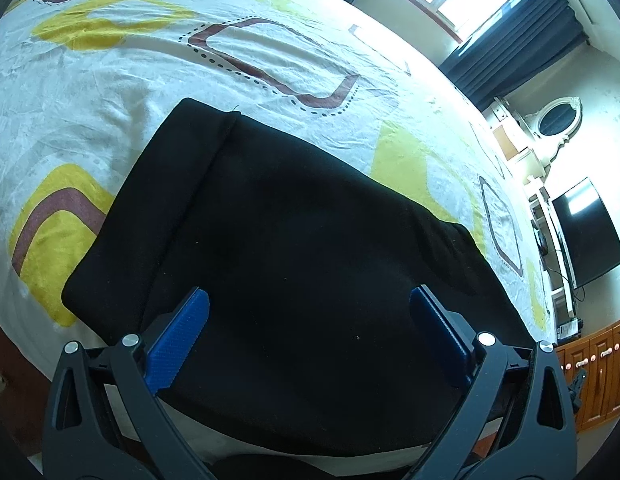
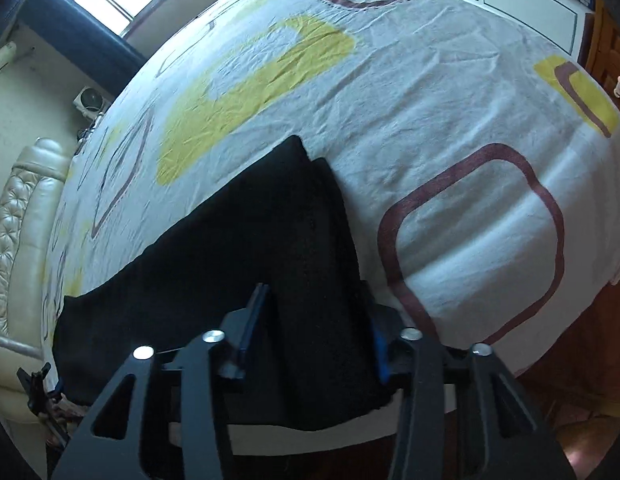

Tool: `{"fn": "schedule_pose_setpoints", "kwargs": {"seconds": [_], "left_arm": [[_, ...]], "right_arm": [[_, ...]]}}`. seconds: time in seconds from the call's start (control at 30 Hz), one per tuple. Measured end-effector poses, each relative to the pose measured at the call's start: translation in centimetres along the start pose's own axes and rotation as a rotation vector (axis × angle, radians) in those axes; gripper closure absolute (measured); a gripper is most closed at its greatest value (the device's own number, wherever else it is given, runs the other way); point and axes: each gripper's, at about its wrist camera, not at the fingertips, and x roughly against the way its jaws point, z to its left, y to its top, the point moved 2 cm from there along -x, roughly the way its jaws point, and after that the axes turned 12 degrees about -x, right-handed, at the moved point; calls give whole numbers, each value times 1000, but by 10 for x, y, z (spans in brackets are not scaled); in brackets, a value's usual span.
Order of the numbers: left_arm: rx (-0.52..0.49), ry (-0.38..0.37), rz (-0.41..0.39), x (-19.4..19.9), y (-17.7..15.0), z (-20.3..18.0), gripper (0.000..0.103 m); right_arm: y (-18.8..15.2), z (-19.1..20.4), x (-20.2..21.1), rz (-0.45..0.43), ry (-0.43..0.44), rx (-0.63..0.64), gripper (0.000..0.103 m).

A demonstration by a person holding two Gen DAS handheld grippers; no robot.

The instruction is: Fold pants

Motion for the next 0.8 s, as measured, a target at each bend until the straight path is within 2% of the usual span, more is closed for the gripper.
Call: {"fn": "schedule_pose_setpoints", "kwargs": {"seconds": [0.03,0.1,0.23,0.37,0.43,0.57,0.67,0.73,0.8], "left_arm": [[-13,8,4,-1,0,-1,3],[-44,24,17,-2,0,-4,3],[-79,45,37,-5,0,-7,3],[-70,49,42,-5,0,-7,3],[-60,51,45,-5,0,-7,3],[-54,61,58,-6,0,-9,3],[-55,65,67,-6,0,-11,3],[-52,66,72,-6,0,-11,3],[-45,64,75,-6,1,-11,3]], "right_arm": [[-2,4,-1,29,36,-8,82],[-7,14,2,34,36,3,82],[-9,26,27,-10,238,-102,82],[-22,67,61,-32,408,-92,82],[-30,98,73,-31,454,-50,82],[-52,161,87,-23,484,46,82],[-69,207,77,-6,496,107,82],[-84,234,65,4,479,146,82],[-103,262,49,3,425,205,82]]}}
